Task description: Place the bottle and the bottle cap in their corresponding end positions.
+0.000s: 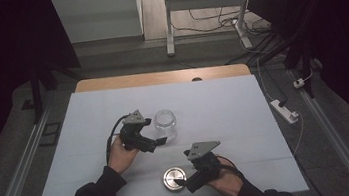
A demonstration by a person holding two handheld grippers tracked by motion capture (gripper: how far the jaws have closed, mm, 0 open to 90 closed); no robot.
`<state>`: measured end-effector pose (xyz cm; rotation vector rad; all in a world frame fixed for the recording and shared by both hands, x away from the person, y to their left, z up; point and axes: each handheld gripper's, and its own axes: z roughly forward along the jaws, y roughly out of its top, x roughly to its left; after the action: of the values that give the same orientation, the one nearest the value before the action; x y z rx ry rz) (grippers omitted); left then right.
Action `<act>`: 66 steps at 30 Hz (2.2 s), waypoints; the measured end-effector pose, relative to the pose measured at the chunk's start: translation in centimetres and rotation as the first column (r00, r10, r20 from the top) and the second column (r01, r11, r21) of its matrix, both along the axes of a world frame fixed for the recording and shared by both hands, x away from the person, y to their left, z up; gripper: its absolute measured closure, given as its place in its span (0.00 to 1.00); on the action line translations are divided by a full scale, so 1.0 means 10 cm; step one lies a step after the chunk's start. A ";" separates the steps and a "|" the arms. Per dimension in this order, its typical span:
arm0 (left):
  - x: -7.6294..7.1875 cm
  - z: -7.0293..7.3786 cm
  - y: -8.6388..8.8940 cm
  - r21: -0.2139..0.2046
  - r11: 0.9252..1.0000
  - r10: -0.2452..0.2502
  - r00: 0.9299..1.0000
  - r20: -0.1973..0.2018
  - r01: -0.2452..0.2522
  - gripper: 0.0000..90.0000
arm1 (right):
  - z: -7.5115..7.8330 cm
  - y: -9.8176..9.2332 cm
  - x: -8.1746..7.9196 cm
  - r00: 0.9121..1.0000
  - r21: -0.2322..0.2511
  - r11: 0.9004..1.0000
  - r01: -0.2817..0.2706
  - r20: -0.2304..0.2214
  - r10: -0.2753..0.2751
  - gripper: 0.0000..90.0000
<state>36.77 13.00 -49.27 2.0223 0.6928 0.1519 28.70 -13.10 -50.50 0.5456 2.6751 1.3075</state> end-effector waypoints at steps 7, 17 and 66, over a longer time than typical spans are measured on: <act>-0.09 0.00 0.04 -0.004 1.000 -0.012 1.000 -0.014 0.012 0.00 | 0.03 -0.04 -0.01 1.000 0.003 1.000 0.016 0.016 -0.016 0.00; -0.23 -0.02 0.04 0.005 0.999 -0.043 0.999 -0.022 0.043 0.00 | 0.06 -0.12 -0.01 0.998 0.006 0.999 0.040 0.040 -0.041 0.00; -0.98 0.01 0.45 0.020 1.000 0.015 0.999 -0.049 -0.014 0.01 | 0.09 -0.45 -0.07 0.992 -0.031 0.993 0.110 0.061 -0.108 0.00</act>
<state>26.94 17.49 -49.15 2.0456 0.7394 0.1186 27.99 -17.55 -49.59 0.6291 2.5752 1.2268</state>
